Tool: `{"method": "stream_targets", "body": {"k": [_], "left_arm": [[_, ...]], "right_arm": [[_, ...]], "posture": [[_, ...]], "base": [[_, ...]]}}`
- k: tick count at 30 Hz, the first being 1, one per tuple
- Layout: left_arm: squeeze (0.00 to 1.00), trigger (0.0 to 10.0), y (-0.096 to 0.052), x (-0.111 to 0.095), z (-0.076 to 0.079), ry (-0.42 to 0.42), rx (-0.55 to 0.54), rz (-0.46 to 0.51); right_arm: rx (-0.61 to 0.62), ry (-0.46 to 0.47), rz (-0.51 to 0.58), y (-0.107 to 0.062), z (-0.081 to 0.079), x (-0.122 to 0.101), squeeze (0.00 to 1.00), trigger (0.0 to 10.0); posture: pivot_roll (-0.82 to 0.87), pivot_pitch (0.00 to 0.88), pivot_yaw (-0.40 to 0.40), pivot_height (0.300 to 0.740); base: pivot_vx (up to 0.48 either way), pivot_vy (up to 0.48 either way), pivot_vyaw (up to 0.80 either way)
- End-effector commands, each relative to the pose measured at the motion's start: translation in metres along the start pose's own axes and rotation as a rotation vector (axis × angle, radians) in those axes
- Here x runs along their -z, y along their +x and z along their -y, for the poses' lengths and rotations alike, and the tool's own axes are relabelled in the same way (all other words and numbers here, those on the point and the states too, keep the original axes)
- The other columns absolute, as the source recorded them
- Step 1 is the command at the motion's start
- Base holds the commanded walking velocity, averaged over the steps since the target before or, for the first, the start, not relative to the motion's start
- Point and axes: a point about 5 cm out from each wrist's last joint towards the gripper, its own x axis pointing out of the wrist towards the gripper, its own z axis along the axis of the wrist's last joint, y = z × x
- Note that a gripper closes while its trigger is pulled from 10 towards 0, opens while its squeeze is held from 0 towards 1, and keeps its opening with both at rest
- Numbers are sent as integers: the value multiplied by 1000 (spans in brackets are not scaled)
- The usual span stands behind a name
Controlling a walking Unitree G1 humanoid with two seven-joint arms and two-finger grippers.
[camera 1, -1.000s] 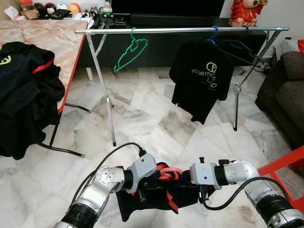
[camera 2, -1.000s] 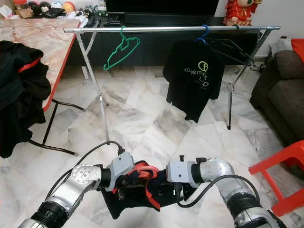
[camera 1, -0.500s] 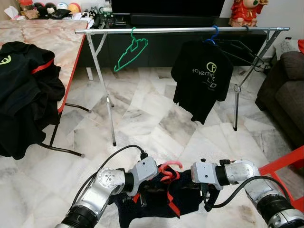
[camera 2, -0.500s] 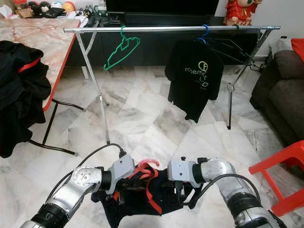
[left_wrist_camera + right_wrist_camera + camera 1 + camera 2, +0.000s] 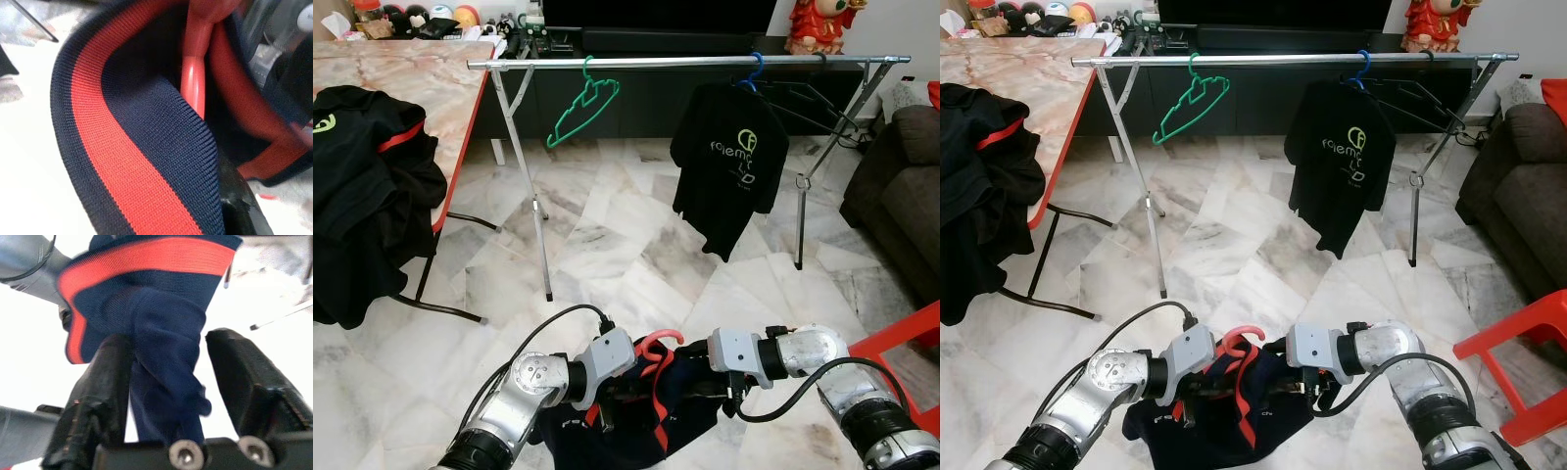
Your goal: Hang hanger
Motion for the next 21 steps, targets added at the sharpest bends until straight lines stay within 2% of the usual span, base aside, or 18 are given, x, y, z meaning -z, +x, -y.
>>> {"method": "stream_targets", "body": {"k": [1, 7, 8, 10, 11, 12, 13, 14, 15, 16, 17, 18, 19, 20, 21], "left_arm": [[0, 0, 2, -1, 1, 33, 2, -3], [0, 0, 2, 5, 1, 17, -24, -10], [0, 0, 2, 11, 0, -2, -60, -23], [0, 0, 1, 14, 0, -16, -74, -25], [0, 0, 0, 23, 0, -60, -129, -26], [0, 0, -1, 26, 0, -77, -152, -24], [0, 0, -2, 28, 0, -95, -178, -20], [0, 0, -4, 32, -1, -120, -222, -13], [0, 0, -5, 34, -1, -135, -250, -9], [0, 0, -5, 34, -1, -135, -250, -9], [0, 0, -8, 39, -4, -155, -335, -10], [0, 0, -8, 39, -4, -155, -335, -10], [0, 0, -10, 41, -5, -160, -363, -10], [0, 2784, -14, 43, -9, -166, -454, -4], [0, 10000, -16, 43, -12, -166, -495, -1]], "right_arm": [[-45, -4, -38, -4, -3, 3, 1000, 10000], [-63, -6, -88, -10, -3, 6, 1000, 10000], [21, -2, -51, -14, 4, 2, 1000, 10000], [65, 3, -30, -17, 8, 0, 1000, 10000], [271, 56, 52, -29, 24, -6, 906, 10000], [351, 78, 79, -34, 30, -7, 906, 10000], [430, 94, 101, -39, 35, -8, 749, 10000], [564, 147, 117, -46, 40, -4, 0, 10000], [650, 184, 123, -51, 43, 0, 0, 10000], [650, 184, 123, -51, 43, 0, 0, 10000], [805, 310, 153, -53, 39, 15, 0, 10000], [805, 310, 153, -53, 39, 15, 0, 10000], [843, 364, 164, -52, 34, 22, 0, 10000], [926, 487, 192, -47, 22, 37, 0, 10000], [956, 535, 206, -44, 18, 42, 0, 10000]], "posture": [[-83, 125, -61, 740], [-84, 114, -56, 740], [-76, 113, -60, 740], [-74, 113, -61, 740], [-87, 112, -57, 740], [-87, 112, -57, 740], [-89, 110, -53, 740], [-91, 109, -46, 740], [-93, 108, -43, 740], [-93, 108, -43, 740], [-98, 99, -33, 740], [-98, 99, -33, 740], [-97, 97, -31, 740], [-96, 92, -28, 740], [-97, 89, -26, 740]], "base": [[0, 0, 0], [0, 0, 0], [0, 0, 0], [0, 0, 0], [0, 0, 0], [0, 0, 0], [0, 0, 0], [0, 0, 0], [0, 0, 0], [0, 0, 0], [0, 0, 0], [0, 0, 0], [0, 0, 0], [0, 0, 0], [0, 0, 0]]}}
